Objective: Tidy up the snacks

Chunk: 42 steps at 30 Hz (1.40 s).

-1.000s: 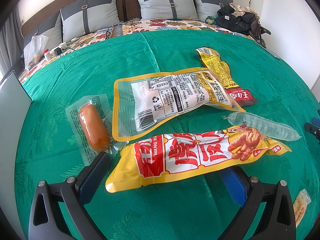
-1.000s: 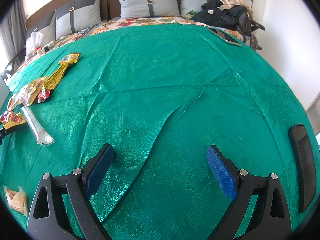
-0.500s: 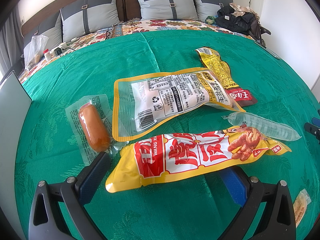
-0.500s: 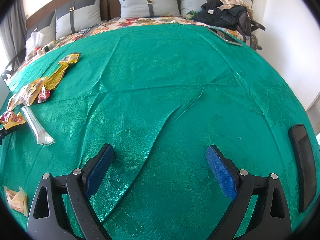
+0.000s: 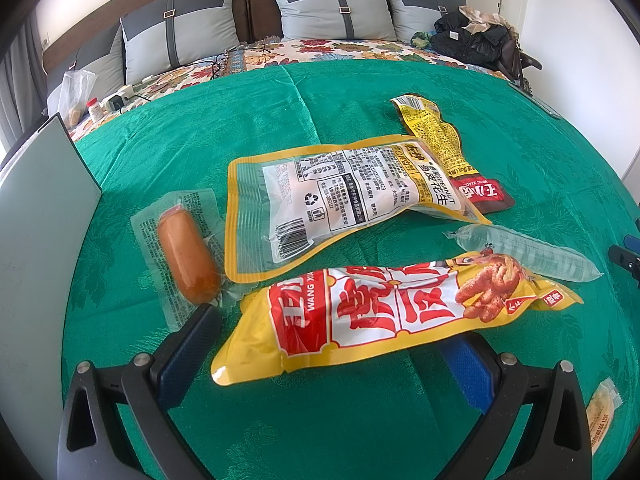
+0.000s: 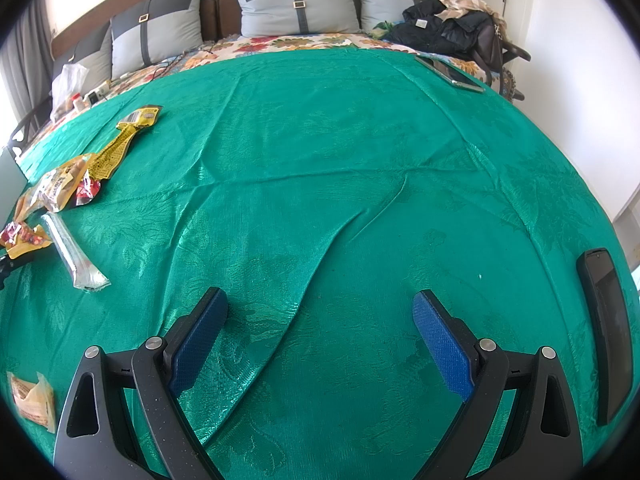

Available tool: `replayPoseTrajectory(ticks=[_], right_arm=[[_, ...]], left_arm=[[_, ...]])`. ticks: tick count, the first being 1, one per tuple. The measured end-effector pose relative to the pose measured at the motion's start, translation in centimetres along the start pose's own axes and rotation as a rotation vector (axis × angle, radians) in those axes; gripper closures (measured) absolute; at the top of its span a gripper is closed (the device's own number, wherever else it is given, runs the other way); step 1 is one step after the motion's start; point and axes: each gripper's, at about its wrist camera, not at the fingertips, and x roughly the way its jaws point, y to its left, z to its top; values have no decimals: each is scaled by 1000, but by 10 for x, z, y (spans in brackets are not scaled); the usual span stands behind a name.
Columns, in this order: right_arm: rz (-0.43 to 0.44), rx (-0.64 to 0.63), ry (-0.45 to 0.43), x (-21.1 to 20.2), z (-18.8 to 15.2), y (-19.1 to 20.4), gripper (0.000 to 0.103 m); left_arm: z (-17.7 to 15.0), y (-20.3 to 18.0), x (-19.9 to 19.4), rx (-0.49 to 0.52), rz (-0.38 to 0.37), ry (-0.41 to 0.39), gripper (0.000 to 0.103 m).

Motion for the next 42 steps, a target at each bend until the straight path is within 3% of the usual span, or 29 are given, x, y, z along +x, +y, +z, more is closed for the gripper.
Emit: replayPoseTrajectory(ticks=[22, 24, 27, 32, 37, 42], right_arm=[[1, 0, 0, 0, 0, 0, 7], [1, 0, 0, 0, 0, 0, 7], [1, 1, 0, 0, 0, 0, 7], [1, 0, 0, 0, 0, 0, 7], [1, 0, 0, 0, 0, 0, 7], [1, 0, 0, 0, 0, 0, 7]], left_arm=[[0, 0, 0, 0, 0, 1, 0], [-3, -1, -2, -45, 23, 7, 0], [-18, -8, -15, -86, 55, 85, 0], [-48, -4, -40, 4, -12, 240, 0], [-62, 40, -64, -181, -42, 248, 0], [-24, 51, -74, -275, -21, 154, 0]])
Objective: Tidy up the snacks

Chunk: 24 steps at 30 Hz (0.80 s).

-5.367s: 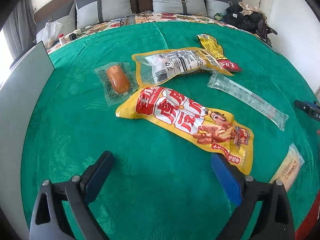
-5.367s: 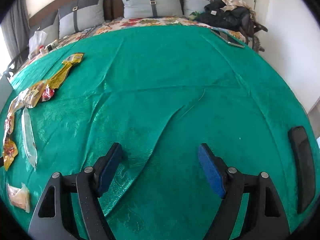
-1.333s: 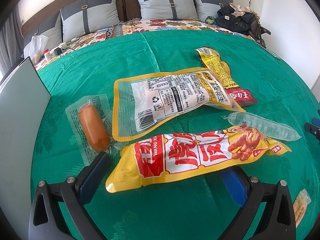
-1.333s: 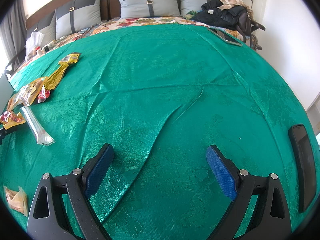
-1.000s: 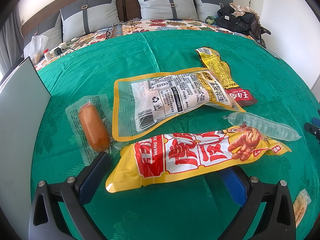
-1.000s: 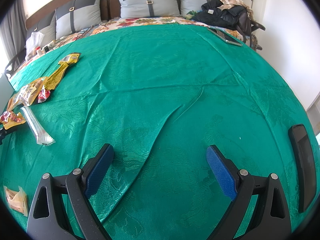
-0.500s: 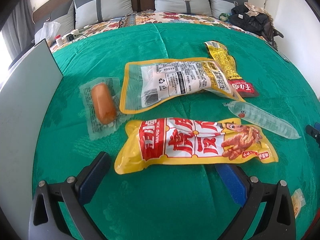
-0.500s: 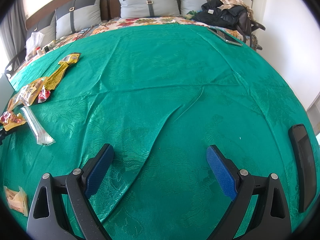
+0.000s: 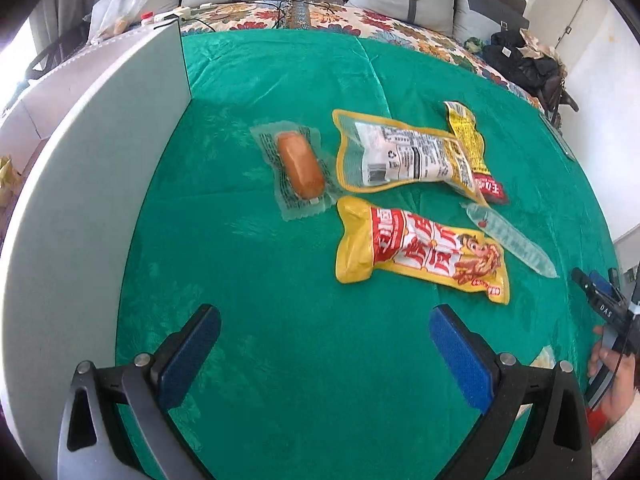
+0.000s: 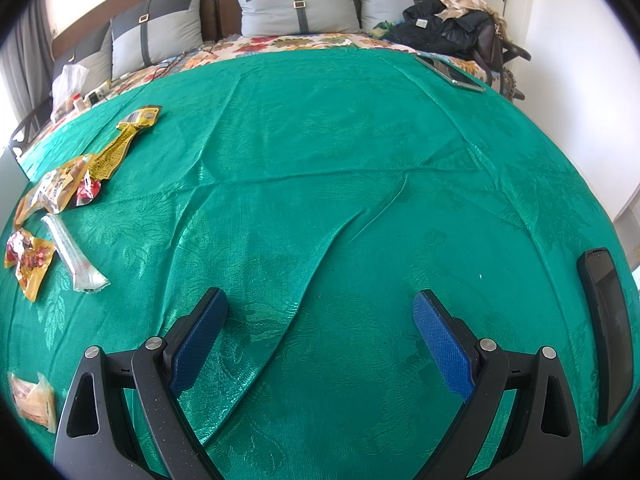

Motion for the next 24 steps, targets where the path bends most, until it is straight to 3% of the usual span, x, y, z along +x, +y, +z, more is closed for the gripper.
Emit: replayPoseTrajectory(ticks=[5, 8, 12, 14, 17, 19, 20, 21, 24], right_arm=[[0, 0, 0, 0, 0, 0, 7], [1, 0, 0, 0, 0, 0, 7], [1, 0, 0, 0, 0, 0, 7], [1, 0, 0, 0, 0, 0, 7], [1, 0, 0, 0, 0, 0, 7], [1, 0, 0, 0, 0, 0, 7], [1, 0, 0, 0, 0, 0, 7], [1, 0, 0, 0, 0, 0, 7], [1, 0, 0, 0, 1, 0, 7]], left_arm=[[60, 6, 18, -155, 21, -5, 1], [83, 19, 38, -220, 65, 19, 9], [92, 23, 75, -197, 145, 93, 12], [92, 19, 83, -171, 189, 72, 7], [91, 17, 88, -151, 187, 49, 3], [89, 14, 83, -95, 162, 15, 20], [89, 11, 78, -54, 142, -5, 49], [88, 11, 74, -36, 97, -6, 72], [80, 14, 61, -31, 54, 0, 79]])
